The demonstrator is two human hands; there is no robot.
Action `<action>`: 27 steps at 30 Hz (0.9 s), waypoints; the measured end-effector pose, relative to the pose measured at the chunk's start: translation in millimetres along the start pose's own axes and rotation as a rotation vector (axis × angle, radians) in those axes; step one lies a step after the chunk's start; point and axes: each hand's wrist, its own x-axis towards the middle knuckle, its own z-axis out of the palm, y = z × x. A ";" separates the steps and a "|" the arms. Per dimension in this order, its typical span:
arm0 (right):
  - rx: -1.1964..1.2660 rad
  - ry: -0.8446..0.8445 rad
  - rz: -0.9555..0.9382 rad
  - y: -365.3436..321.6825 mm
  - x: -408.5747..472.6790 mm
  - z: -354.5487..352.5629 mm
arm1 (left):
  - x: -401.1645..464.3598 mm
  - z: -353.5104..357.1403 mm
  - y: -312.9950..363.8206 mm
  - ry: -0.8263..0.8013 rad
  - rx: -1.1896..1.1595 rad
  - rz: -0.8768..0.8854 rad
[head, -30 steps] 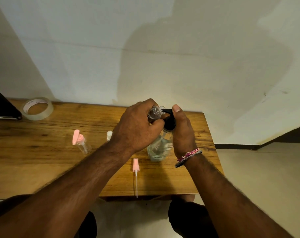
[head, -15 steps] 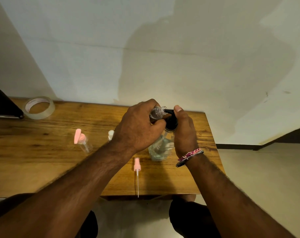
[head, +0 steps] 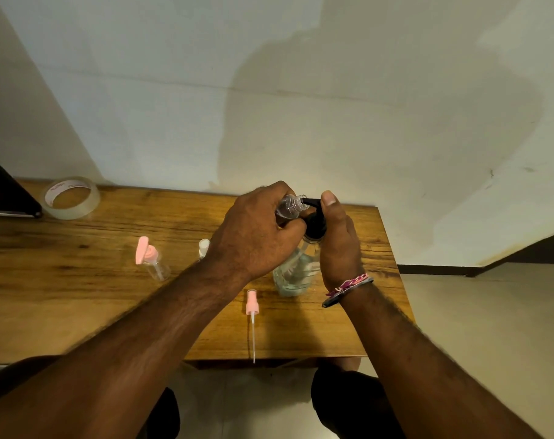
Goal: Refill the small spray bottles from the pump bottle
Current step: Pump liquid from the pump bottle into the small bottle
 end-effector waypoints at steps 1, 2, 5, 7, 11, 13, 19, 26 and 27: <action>0.002 0.000 -0.005 -0.4 -0.3 0.4 | 0.0 -0.1 0.0 0.000 0.000 -0.001; 0.002 0.001 -0.007 0.2 -0.1 0.4 | 0.0 -0.1 -0.1 0.000 0.001 -0.002; 0.004 0.009 -0.003 -0.5 -0.2 0.6 | 0.1 0.2 -0.4 -0.001 -0.007 -0.010; 0.005 0.022 0.008 -0.3 0.2 0.3 | 0.1 0.4 -1.2 -0.001 -0.012 -0.014; 0.003 0.029 0.013 0.7 0.9 -0.8 | -0.6 0.8 -1.6 -0.012 -0.006 -0.025; -0.001 0.029 0.002 0.0 -0.2 -1.1 | -0.9 1.3 -1.1 -0.011 -0.007 -0.020; -0.010 0.000 -0.016 -0.6 -2.2 -0.3 | -0.5 1.4 -1.2 -0.005 -0.013 -0.018; -0.007 0.003 -0.022 0.6 -0.3 0.8 | -0.2 1.8 -2.0 -0.002 -0.019 -0.016; -0.012 0.006 -0.027 1.8 0.2 0.8 | 0.0 1.5 -1.8 -0.001 -0.021 -0.016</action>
